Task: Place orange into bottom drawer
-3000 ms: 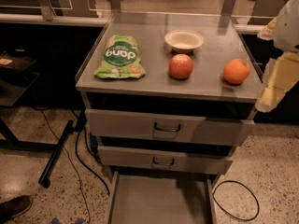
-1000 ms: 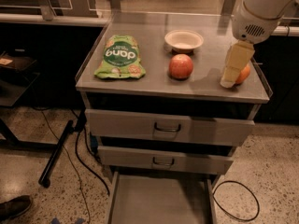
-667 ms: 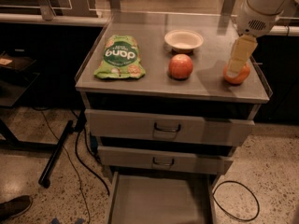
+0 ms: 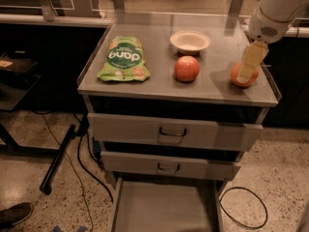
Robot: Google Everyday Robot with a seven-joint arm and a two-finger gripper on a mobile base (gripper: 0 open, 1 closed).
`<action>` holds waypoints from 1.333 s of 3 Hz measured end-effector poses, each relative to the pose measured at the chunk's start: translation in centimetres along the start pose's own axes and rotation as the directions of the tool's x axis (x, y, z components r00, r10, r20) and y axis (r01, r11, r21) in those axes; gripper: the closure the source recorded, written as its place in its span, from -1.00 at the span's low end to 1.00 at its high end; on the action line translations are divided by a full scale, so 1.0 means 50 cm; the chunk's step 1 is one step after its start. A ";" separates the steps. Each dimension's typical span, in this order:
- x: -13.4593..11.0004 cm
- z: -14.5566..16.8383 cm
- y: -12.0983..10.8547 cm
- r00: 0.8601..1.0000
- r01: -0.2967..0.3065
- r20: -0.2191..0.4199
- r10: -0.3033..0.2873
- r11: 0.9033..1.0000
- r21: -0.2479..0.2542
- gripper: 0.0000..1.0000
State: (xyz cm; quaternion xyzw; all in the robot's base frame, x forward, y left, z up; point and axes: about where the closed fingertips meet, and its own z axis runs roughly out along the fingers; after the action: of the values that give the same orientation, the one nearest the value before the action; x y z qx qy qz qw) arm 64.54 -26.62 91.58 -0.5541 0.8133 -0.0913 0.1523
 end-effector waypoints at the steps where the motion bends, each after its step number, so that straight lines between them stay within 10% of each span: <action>1: 0.048 0.073 -0.037 0.999 -0.048 -0.023 0.048 0.999 -0.017 -1.00; 2: 0.065 0.105 -0.057 0.997 -0.066 -0.035 0.066 0.998 -0.021 -1.00; 4: 0.089 0.133 -0.052 0.996 -0.085 -0.038 0.084 0.995 -0.048 -0.01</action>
Offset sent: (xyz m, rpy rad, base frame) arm 0.0463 -0.0567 -0.0518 -0.0037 0.0423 -0.0965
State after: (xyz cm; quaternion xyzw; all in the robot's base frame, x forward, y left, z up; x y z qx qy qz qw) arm 67.62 -31.60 85.53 -0.5210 0.8406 -0.0747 0.1277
